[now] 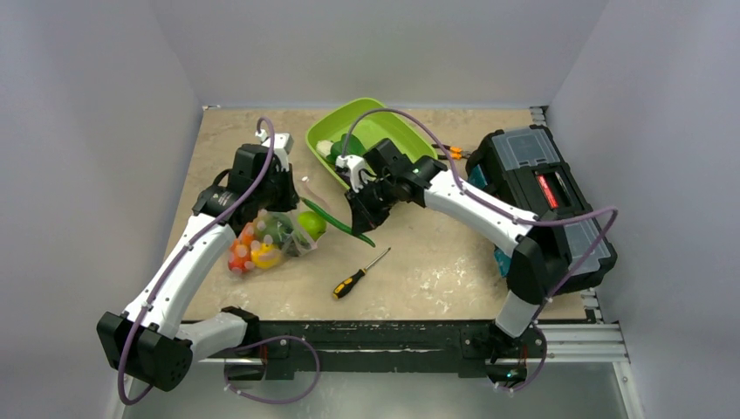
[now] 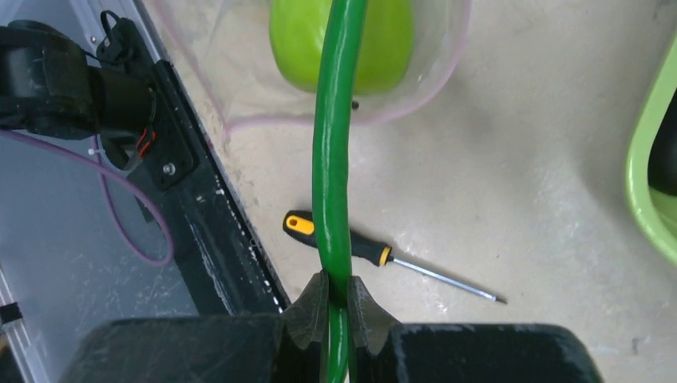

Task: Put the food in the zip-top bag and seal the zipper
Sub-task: Place the fake vegetable in the zipper food storage bag.

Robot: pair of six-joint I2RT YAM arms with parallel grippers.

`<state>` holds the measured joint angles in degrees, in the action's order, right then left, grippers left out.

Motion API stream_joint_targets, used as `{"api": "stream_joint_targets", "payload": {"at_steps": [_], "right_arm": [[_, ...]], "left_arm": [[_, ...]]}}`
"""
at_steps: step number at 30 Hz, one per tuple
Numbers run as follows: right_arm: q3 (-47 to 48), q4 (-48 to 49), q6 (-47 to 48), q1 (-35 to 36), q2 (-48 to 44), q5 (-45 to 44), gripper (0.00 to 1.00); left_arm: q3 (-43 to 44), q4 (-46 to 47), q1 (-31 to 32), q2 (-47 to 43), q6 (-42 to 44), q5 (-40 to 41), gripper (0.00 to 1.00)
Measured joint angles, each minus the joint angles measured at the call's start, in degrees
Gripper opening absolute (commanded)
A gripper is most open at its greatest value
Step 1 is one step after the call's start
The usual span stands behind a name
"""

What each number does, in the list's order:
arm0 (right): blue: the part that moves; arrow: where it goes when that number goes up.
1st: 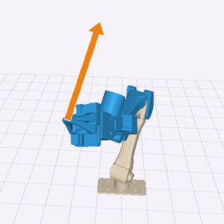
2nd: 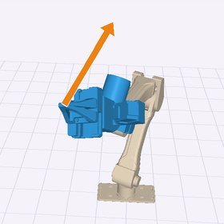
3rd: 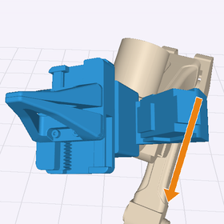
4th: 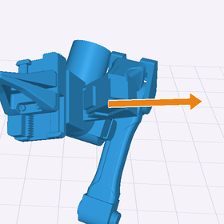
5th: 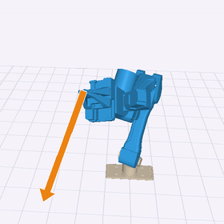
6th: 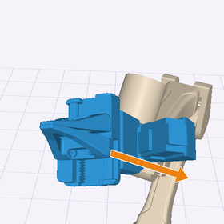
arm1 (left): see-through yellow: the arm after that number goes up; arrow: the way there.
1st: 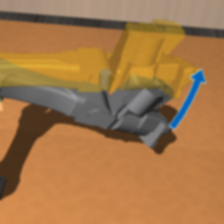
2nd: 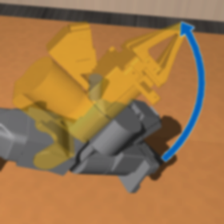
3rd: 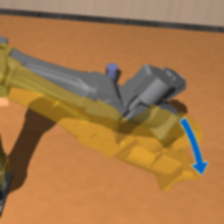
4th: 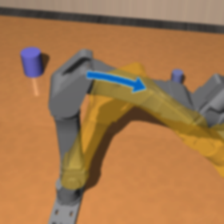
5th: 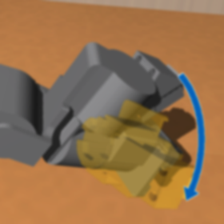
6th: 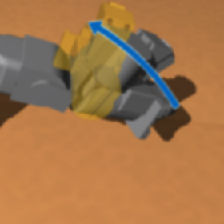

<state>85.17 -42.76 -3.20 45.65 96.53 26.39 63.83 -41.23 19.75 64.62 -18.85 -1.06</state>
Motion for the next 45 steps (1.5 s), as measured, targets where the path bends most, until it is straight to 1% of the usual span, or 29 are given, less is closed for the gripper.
{"api": "stream_joint_targets", "payload": {"at_steps": [4,12,18,23,27,32,37,40,45], "right_arm": [[7.9,-1.6,2.2,0.1,6.7,0.3,0.00],[16.8,-6.0,5.4,0.1,14.7,3.3,0.00],[20.5,-5.4,3.5,0.1,18.8,6.2,0.00],[27.4,-6.6,3.5,0.1,23.8,8.8,0.00],[26.5,-7.0,4.4,0.1,23.5,9.3,0.00],[18.4,-6.9,4.9,0.1,18.3,9.2,0.00],[17.9,-7.4,6.1,0.1,17.0,9.6,0.00],[20.1,-8.2,6.7,0.1,18.6,10.9,0.05],[31.6,-10.9,8.5,0.1,26.5,13.9,0.05]], "left_arm": [[0.0,0.0,0.3,0.0,0.0,0.0,0.00],[0.0,0.0,1.0,-1.1,0.0,0.0,0.00],[0.0,-0.2,1.1,-2.2,0.0,0.7,0.00],[0.0,-0.2,1.1,-2.8,0.5,2.1,0.00],[0.0,-0.2,1.1,-3.3,0.5,2.8,0.00],[0.0,-0.4,1.2,-3.3,0.5,2.7,0.00],[0.0,-0.4,1.4,-3.3,0.5,2.2,0.00],[0.0,-0.4,1.4,-3.3,0.5,1.6,0.00],[0.0,-0.2,1.4,-3.3,0.5,0.7,0.00]]}}
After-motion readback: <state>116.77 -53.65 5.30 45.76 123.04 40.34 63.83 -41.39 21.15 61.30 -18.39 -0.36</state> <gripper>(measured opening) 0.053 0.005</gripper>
